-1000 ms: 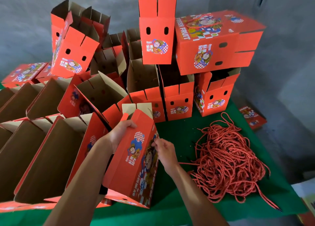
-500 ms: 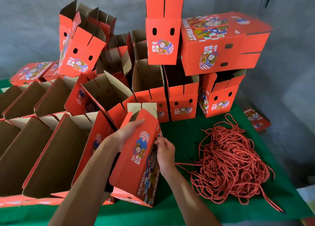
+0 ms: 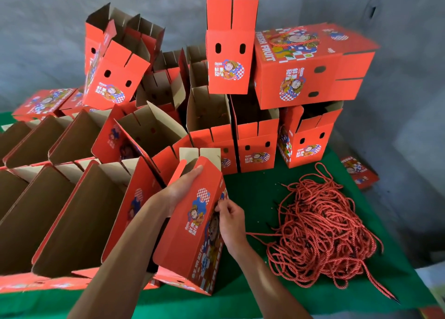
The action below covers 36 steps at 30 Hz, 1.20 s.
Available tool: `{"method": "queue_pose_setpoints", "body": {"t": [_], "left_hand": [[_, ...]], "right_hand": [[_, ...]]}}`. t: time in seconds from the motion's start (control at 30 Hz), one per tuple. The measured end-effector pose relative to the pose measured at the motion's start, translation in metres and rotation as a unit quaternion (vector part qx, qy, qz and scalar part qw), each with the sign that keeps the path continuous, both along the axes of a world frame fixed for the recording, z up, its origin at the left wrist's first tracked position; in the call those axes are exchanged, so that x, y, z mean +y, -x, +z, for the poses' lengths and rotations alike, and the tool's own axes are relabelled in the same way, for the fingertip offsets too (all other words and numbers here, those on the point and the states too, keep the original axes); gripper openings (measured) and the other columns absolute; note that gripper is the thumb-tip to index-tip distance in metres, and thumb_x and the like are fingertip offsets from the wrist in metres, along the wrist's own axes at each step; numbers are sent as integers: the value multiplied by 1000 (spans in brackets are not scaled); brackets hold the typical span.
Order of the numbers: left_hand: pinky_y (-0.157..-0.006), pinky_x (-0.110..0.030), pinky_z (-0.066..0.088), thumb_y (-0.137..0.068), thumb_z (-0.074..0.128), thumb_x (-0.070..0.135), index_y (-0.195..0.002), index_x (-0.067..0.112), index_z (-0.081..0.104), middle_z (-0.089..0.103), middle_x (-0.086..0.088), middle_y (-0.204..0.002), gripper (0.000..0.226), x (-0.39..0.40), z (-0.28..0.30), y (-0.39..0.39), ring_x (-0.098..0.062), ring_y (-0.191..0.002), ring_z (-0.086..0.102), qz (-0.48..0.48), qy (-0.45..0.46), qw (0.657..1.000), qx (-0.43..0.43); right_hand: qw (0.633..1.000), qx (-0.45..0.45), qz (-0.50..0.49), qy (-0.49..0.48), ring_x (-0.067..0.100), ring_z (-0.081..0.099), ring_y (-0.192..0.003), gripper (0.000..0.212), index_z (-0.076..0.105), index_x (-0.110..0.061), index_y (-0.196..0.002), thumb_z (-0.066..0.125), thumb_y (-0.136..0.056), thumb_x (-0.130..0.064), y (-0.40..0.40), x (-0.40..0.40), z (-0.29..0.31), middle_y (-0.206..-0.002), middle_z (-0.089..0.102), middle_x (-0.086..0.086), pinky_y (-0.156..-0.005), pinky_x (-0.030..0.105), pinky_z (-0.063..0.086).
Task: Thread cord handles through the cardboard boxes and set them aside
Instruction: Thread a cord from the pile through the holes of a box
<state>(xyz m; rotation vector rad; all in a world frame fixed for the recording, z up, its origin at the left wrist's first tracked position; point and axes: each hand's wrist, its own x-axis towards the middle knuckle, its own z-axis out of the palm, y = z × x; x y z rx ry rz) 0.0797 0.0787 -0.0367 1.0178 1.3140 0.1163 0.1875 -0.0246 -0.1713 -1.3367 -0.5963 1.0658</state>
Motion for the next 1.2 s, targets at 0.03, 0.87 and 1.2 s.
{"method": "queue_pose_setpoints", "body": {"t": [0.03, 0.87, 1.2], "left_hand": [[-75, -40, 63, -90, 49, 76, -119, 17, 67, 78, -11, -106, 68, -1, 0, 0, -28, -94, 77, 0, -3, 1000, 1], [-99, -42, 52, -105, 51, 22, -116, 0, 68, 71, -15, -111, 30, -47, -35, -38, -30, -104, 66, 52, -84, 994, 46], [-84, -36, 58, -100, 63, 27, -96, 7, 79, 74, -8, -94, 26, -50, -48, -28, -23, -91, 69, 36, -213, 969, 119]], "right_hand": [[1000, 10, -9, 3, 14, 65, -69, 35, 47, -21, -65, 54, -99, -31, 0, 1, 0, -70, 64, -1, -61, 27, 51], [981, 181, 9, -67, 18, 58, -68, 25, 60, -8, -80, 68, -81, -31, -1, -13, 21, -73, 61, 7, -69, 36, 48], [990, 95, 102, 14, 15, 50, -62, 37, 54, -14, -74, 41, -106, 0, -22, -8, 19, -67, 52, 6, -61, 24, 46]]}}
